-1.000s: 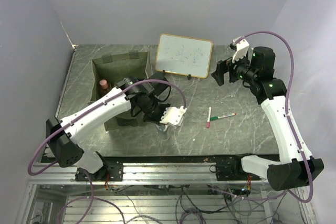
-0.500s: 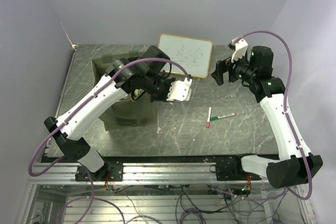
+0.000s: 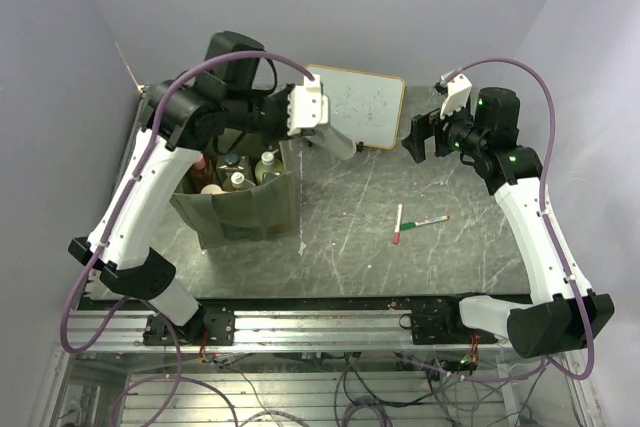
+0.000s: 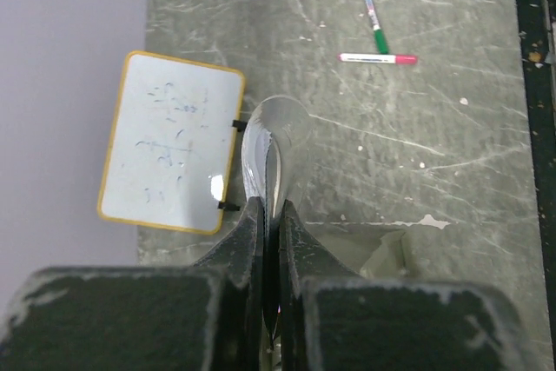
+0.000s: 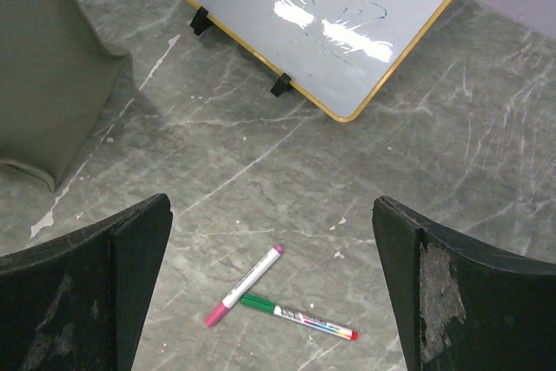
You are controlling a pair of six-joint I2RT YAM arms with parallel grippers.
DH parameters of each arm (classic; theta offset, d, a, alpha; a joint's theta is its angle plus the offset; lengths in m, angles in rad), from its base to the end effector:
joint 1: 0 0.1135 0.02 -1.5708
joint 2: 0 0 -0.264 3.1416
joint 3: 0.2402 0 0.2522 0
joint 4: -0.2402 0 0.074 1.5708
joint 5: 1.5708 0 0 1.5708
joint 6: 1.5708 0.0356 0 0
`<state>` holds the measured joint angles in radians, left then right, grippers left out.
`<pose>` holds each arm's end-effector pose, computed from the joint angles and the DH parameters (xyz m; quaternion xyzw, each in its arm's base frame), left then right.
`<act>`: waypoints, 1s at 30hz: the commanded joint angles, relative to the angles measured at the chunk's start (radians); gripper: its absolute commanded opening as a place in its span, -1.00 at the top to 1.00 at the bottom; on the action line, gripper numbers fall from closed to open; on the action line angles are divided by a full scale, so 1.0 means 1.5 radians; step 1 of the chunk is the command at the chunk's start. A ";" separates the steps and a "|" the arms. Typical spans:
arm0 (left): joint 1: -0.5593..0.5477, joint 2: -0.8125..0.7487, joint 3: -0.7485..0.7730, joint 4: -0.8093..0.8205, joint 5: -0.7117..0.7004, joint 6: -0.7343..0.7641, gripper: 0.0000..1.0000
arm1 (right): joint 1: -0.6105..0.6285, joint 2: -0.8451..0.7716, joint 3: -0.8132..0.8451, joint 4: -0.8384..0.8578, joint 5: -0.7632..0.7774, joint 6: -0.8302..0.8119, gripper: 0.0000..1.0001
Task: Place the personal care products into the canvas bag
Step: Place the care product in the canvas bag.
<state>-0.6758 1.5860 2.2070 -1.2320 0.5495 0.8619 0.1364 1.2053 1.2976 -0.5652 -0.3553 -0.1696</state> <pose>0.2020 -0.1858 0.5089 0.6837 0.5265 -0.1983 0.4648 0.2555 0.0476 0.3935 -0.2191 0.8158 0.1422 0.5160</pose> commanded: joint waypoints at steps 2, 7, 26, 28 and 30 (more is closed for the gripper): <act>0.078 -0.035 0.061 0.047 0.079 -0.031 0.86 | -0.004 0.006 0.017 0.016 -0.008 -0.004 -0.99; 0.177 -0.068 0.081 0.062 0.117 -0.065 0.86 | -0.004 0.015 0.022 0.018 -0.013 0.001 -0.99; 0.407 -0.224 -0.121 0.029 0.152 -0.060 0.86 | 0.001 0.022 0.039 0.020 -0.040 0.023 -1.00; 0.407 -0.229 -0.137 0.021 0.145 -0.053 0.86 | 0.002 0.017 0.036 0.018 -0.041 0.024 -0.99; 0.407 -0.236 -0.154 0.015 0.139 -0.045 0.86 | 0.002 0.012 0.028 0.018 -0.042 0.026 -0.99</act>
<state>-0.0772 1.2663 1.9976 -1.2400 0.7456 0.7521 0.1371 1.2373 1.3239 -0.5579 -0.4049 -0.1471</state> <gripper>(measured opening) 0.104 0.996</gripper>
